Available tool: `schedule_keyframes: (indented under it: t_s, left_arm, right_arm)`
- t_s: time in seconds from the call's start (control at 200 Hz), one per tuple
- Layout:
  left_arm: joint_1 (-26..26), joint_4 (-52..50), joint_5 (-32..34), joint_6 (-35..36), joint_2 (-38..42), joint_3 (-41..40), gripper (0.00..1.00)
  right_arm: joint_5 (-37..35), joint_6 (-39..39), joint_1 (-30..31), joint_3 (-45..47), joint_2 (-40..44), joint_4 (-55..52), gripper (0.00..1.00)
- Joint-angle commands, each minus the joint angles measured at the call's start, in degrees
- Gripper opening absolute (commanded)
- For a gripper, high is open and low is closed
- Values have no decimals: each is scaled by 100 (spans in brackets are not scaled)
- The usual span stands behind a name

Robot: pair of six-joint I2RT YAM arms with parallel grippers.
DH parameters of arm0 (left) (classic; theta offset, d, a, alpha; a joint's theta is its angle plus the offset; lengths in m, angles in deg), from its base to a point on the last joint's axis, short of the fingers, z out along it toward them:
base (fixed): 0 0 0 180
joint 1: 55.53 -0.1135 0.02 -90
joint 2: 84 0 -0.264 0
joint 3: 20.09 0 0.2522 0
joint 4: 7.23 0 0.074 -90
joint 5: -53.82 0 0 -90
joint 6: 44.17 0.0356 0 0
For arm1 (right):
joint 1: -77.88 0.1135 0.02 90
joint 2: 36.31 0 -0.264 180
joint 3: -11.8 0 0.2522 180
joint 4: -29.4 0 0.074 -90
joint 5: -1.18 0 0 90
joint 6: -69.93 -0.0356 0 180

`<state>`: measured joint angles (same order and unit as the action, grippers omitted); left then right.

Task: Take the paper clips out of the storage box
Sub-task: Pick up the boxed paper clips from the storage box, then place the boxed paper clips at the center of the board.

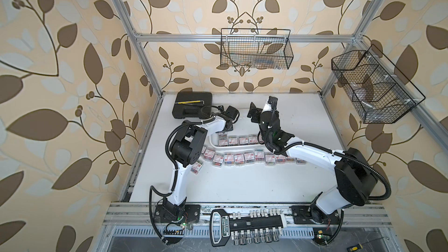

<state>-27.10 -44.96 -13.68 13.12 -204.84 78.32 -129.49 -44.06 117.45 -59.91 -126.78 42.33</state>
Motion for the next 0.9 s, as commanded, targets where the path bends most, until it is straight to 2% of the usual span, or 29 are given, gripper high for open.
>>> schedule_keyframes:
  t_s: [0.0, 0.27, 0.61, 0.705, 0.9]
  left_arm:
    - [13, -647, 134, 20, 695, -188, 35]
    - [173, -1079, 677, -115, 2093, -817, 35]
    - [329, -1435, 685, -360, 3356, -1455, 35]
    - [479, -1595, 710, -498, 3686, -1671, 35]
    - [718, -2153, 763, -941, 4270, -2150, 35]
  right_arm:
    - [31, -10, -19, -121, -71, 50, 93]
    - [90, 141, -25, -720, -433, 21, 93]
    - [15, 329, -79, -1847, -1362, -558, 94]
    - [37, 362, -46, -1873, -1354, -603, 94]
    - [-47, 361, 24, -1343, -876, -207, 94]
